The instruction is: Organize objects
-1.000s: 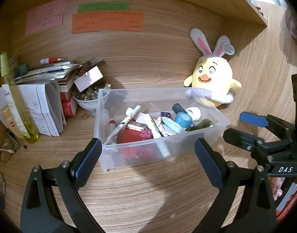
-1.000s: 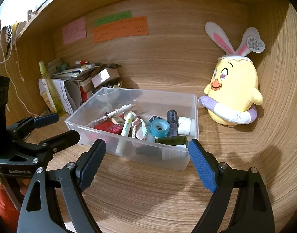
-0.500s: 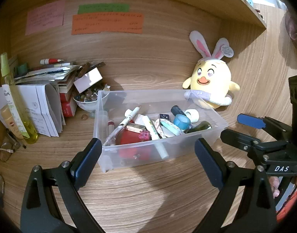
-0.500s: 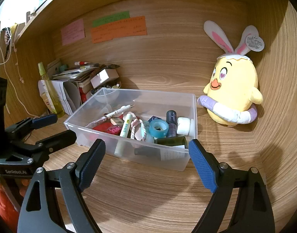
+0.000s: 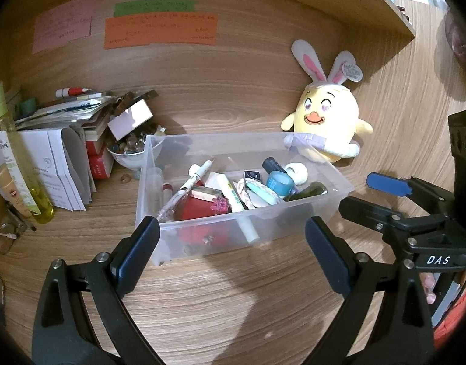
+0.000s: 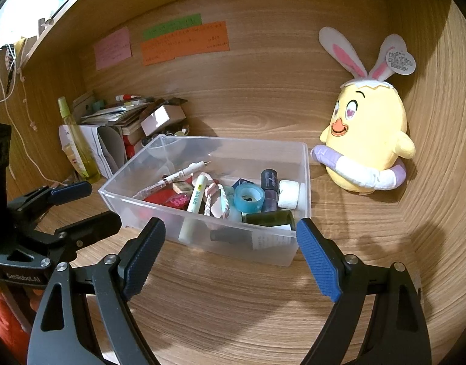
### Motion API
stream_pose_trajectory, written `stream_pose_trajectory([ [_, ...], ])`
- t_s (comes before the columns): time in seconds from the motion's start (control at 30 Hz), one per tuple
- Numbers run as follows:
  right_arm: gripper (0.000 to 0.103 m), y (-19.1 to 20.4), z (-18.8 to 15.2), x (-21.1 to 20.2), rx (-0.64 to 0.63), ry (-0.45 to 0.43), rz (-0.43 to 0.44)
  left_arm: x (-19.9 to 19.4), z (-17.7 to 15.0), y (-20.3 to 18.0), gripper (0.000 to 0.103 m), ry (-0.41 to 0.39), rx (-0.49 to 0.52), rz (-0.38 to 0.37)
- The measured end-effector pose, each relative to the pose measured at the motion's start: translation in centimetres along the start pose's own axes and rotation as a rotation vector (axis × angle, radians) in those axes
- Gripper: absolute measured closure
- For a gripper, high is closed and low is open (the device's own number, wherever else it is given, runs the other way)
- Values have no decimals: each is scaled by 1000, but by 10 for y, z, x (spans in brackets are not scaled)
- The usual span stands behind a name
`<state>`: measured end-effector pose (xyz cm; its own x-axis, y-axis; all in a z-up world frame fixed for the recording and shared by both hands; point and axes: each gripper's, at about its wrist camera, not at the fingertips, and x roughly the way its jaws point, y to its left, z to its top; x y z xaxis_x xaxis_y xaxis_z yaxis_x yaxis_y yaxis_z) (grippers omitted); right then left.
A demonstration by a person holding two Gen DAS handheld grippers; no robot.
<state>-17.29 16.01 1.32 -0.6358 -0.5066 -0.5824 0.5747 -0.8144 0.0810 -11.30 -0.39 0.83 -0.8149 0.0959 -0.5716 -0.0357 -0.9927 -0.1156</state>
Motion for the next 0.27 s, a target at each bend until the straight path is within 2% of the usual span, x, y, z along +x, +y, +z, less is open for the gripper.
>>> stream_pose_trajectory([
  [0.27,17,-4,-2,4,8,12,-1,-1,0,-2,6,-13,5,-2],
])
